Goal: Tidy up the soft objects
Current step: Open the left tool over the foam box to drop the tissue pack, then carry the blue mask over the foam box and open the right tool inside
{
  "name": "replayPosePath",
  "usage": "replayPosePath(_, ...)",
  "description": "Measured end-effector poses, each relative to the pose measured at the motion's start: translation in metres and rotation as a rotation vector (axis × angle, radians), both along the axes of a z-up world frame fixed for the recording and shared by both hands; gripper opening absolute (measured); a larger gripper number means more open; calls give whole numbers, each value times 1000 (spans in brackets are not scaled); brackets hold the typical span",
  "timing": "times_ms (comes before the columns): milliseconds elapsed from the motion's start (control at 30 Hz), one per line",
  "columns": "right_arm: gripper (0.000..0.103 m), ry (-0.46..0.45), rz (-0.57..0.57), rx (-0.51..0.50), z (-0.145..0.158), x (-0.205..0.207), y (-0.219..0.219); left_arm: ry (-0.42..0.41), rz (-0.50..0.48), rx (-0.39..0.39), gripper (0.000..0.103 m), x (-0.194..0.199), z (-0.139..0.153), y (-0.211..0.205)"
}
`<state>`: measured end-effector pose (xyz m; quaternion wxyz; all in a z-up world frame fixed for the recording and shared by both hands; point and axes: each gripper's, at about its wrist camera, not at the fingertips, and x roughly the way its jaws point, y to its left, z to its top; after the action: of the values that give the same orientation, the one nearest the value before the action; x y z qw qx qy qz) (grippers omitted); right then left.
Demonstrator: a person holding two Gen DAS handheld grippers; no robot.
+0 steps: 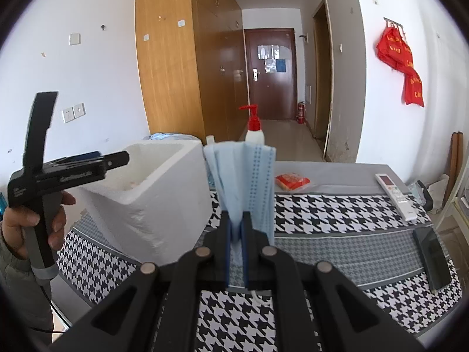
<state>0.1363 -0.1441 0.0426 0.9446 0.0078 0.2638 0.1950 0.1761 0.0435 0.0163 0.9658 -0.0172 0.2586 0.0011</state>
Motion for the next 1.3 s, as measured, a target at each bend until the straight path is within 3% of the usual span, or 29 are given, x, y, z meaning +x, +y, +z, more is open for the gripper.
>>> replayPosePath(267, 9, -11, 14, 7, 1, 0, 3, -91, -19, 25, 102, -31, 13, -6)
replayPosePath(433, 9, -16, 18, 8, 2, -3, 5, -145, -2, 69, 102, -49, 18, -9)
replayPosePath(800, 9, -47, 28, 3, 14, -10, 10, -171, 16, -14, 102, -73, 19, 6)
replayPosePath(1300, 9, -118, 105, -1, 40, -9, 37, -165, 73, -21, 102, -93, 12, 18)
